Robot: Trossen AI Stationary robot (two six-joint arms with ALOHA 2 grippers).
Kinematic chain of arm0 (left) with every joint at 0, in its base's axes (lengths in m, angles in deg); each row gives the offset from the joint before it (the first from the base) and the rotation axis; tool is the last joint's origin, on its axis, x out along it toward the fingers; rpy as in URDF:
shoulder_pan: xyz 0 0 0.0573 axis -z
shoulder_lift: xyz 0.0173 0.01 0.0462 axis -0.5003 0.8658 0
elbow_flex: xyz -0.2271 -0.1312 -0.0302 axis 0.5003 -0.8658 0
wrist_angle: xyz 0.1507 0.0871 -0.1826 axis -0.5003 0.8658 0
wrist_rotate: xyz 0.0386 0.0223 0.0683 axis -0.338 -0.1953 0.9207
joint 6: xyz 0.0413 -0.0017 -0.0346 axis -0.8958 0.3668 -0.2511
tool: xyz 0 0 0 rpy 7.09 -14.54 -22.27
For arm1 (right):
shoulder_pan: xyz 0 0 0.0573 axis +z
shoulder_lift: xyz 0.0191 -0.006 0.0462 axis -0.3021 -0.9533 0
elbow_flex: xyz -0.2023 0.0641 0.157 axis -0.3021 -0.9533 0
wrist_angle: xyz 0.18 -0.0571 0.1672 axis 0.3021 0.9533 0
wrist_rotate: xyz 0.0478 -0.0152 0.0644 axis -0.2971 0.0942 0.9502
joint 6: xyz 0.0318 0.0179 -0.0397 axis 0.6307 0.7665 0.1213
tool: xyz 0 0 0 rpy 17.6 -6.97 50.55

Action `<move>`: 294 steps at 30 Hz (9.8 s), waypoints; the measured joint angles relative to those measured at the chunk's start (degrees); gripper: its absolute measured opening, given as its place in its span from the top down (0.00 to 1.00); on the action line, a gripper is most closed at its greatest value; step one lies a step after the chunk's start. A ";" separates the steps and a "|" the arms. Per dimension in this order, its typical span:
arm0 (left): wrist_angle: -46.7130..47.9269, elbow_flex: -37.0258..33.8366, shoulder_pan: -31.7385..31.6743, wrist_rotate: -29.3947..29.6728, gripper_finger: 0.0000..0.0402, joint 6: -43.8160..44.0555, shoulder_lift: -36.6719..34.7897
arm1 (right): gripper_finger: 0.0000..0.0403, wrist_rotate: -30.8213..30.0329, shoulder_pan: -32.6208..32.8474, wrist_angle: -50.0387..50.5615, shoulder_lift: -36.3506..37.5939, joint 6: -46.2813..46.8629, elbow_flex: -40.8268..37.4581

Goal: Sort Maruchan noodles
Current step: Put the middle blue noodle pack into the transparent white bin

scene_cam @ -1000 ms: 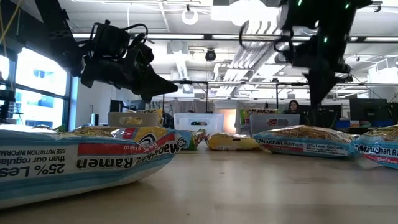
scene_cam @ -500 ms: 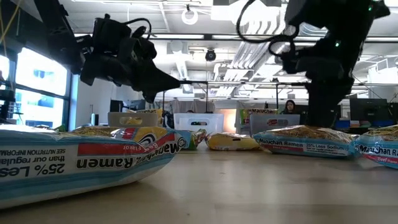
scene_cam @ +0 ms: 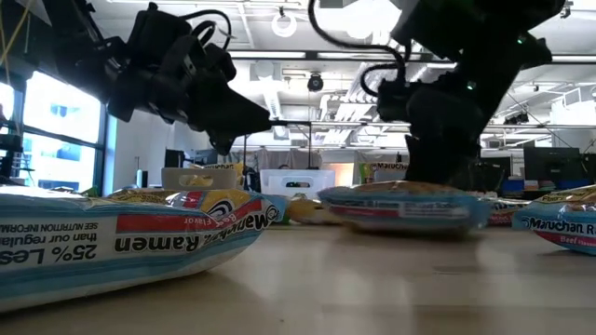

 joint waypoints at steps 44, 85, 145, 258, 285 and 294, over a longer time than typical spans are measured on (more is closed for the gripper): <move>18.45 9.10 10.62 12.66 0.75 12.38 1.19 | 0.99 1.20 8.20 1.43 2.85 -17.02 6.18; 13.84 9.39 9.79 6.24 0.75 16.69 10.14 | 0.99 1.94 7.17 8.69 -5.34 -5.91 6.05; 33.86 23.46 12.87 0.51 0.66 -6.67 18.12 | 0.99 2.17 7.02 2.28 -8.44 -11.53 6.05; -3.12 -8.62 -2.12 9.22 1.00 -9.12 -16.20 | 0.93 24.00 -32.33 35.15 0.98 -42.00 38.72; -1.28 -8.62 -8.84 -0.90 1.00 -7.61 -16.13 | 0.93 15.76 -47.34 57.28 -36.76 -74.29 89.90; -1.09 -8.62 -9.03 -0.46 1.00 -7.73 -16.13 | 0.93 11.09 -49.38 56.53 -39.81 -76.38 87.49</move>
